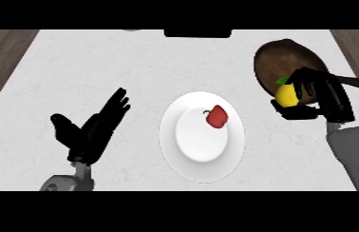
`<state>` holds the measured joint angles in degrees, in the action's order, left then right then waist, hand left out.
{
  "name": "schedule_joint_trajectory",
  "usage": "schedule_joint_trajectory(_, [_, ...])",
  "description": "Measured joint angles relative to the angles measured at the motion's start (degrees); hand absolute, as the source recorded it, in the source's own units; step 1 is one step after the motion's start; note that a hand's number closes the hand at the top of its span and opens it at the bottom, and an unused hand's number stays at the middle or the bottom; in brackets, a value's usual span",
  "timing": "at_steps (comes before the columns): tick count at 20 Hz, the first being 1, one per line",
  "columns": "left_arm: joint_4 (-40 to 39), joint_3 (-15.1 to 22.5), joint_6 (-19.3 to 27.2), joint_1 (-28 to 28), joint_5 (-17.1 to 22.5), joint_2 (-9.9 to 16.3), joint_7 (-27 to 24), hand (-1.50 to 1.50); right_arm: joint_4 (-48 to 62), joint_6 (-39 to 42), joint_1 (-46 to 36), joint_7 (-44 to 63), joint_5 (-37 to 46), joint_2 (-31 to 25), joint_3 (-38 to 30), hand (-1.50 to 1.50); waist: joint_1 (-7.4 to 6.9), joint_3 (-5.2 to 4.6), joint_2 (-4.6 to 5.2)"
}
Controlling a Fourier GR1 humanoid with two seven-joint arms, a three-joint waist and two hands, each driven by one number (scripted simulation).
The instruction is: Pick the lemon from the plate and place it in the pan
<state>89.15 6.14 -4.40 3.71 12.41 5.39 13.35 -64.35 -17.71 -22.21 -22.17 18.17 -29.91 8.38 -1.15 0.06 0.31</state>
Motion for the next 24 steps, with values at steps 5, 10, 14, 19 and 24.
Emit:
schedule_joint_trajectory(5, [0.0, 0.4, 0.4, 1.6, -0.6, -0.5, 1.0, 0.0, 17.2, -4.7, -9.6, -6.8, -0.5, 2.7, -6.2, 1.5, -1.07, 0.08, 0.41])
schedule_joint_trajectory(10, [-2.1, 0.5, -0.5, 2.4, -0.8, -0.9, -0.8, 0.0, 32.2, -6.7, -18.2, -13.7, -1.6, 3.4, -11.3, 1.5, -1.83, 0.12, 0.83])
schedule_joint_trajectory(14, [-1.0, 1.3, -0.4, 2.3, -1.2, -1.4, -0.4, 0.0, 40.6, -7.4, -22.4, -18.3, -2.0, 2.5, -14.1, 1.5, -2.71, 0.18, 1.15])
schedule_joint_trajectory(19, [-1.6, 2.1, -1.0, 2.3, -1.5, -1.8, -1.0, 0.0, 49.2, -8.3, -25.6, -15.7, 1.6, 0.9, -12.6, -1.5, -4.02, 0.15, 1.71])
schedule_joint_trajectory(24, [-1.8, 2.6, -0.9, 3.6, -1.8, -2.3, -0.6, 0.0, 55.0, -5.5, -27.6, -13.0, 4.6, 0.1, -10.5, -1.5, -4.9, 0.29, 2.27])
